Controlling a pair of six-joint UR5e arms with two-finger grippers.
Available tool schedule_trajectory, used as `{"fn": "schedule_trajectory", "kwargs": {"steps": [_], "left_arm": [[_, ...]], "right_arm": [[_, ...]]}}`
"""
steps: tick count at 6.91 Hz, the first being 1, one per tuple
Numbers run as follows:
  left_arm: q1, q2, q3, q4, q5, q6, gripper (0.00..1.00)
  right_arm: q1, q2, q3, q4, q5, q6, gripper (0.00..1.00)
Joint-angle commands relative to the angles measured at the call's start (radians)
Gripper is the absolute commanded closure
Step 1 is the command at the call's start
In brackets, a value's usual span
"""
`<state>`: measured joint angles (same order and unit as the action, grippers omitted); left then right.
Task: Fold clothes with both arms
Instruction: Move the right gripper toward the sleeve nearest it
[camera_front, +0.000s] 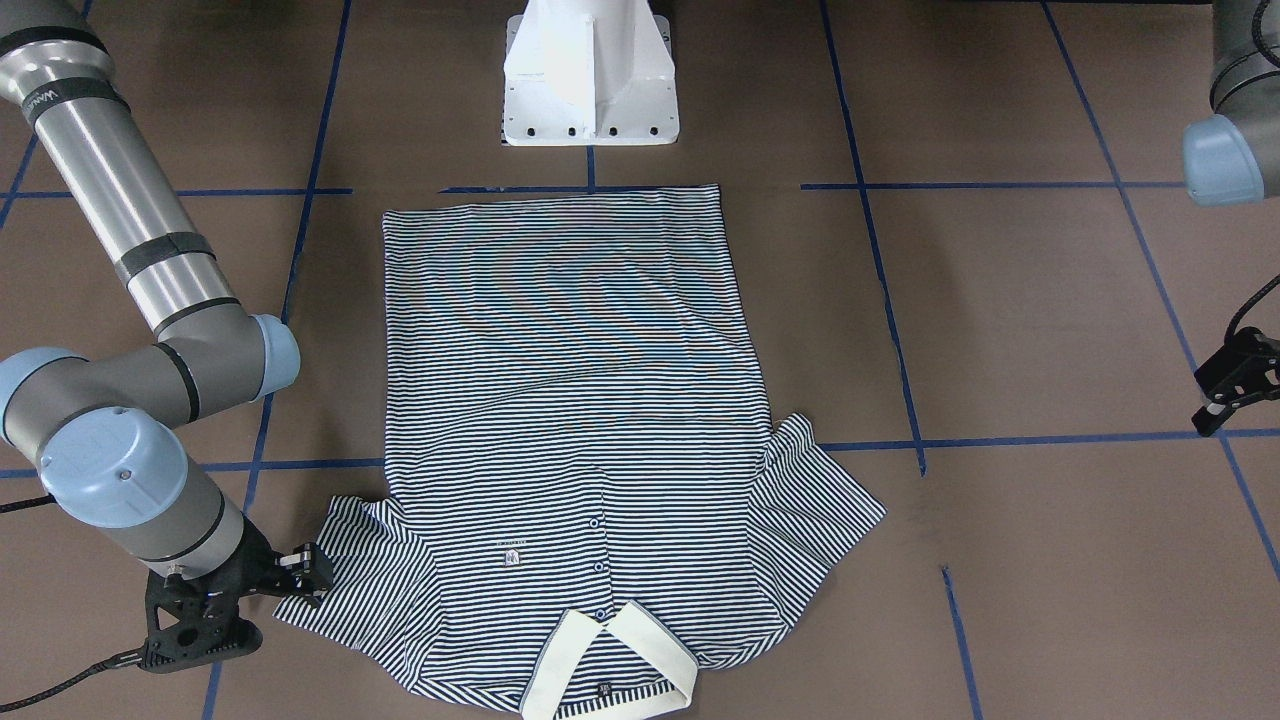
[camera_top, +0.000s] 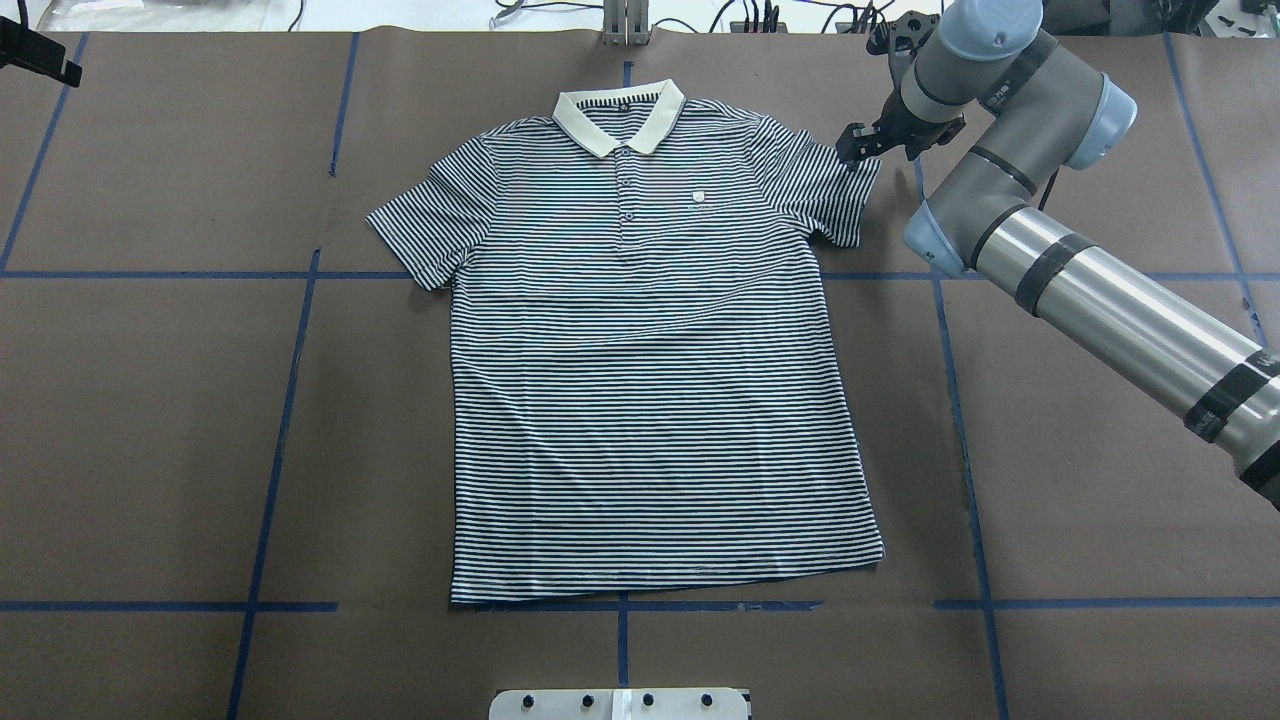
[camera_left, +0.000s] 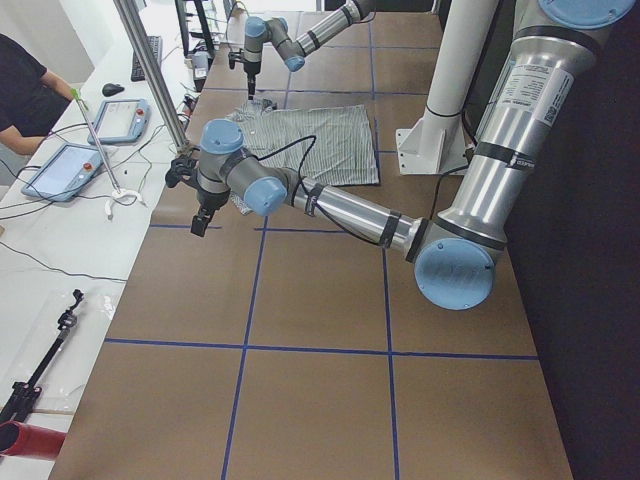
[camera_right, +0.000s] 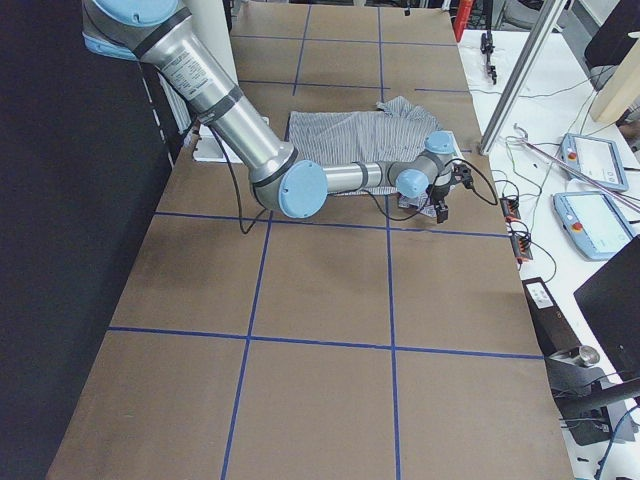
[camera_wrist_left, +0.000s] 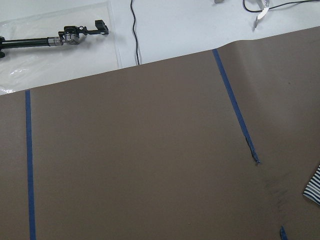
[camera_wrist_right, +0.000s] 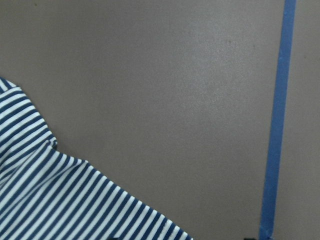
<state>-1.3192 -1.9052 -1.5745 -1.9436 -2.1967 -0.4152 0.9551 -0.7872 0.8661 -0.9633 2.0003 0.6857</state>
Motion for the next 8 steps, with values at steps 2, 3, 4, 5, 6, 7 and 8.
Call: {"fn": "schedule_trajectory", "kwargs": {"steps": [2, 3, 4, 5, 6, 7, 8], "left_arm": [[0.000, -0.005, 0.001, 0.000, 0.002, 0.000, 0.00], [0.000, -0.005, 0.001, 0.000, 0.000, 0.000, 0.00], [0.000, -0.005, 0.001, 0.000, 0.000, 0.000, 0.00], [0.000, -0.005, -0.001, 0.000, 0.002, -0.002, 0.00], [0.000, -0.005, 0.001, 0.002, 0.002, -0.002, 0.00], [0.000, -0.005, 0.001, 0.002, 0.002, -0.002, 0.00], [0.000, -0.006, 0.001, 0.002, 0.002, -0.002, 0.00]], "right_arm": [[-0.009, 0.002, -0.012, -0.002, 0.000, 0.000, 0.20], [-0.009, 0.005, -0.016, -0.002, 0.000, 0.000, 0.31], [-0.009, 0.006, -0.022, -0.002, 0.000, 0.000, 0.51], [-0.009, 0.011, -0.025, -0.002, 0.002, 0.000, 0.77], [-0.009, 0.020, -0.032, -0.002, 0.003, 0.000, 0.95], [-0.009, 0.023, -0.032, -0.002, 0.006, -0.002, 1.00], [-0.009, 0.029, -0.030, -0.002, 0.009, -0.002, 1.00]]}}
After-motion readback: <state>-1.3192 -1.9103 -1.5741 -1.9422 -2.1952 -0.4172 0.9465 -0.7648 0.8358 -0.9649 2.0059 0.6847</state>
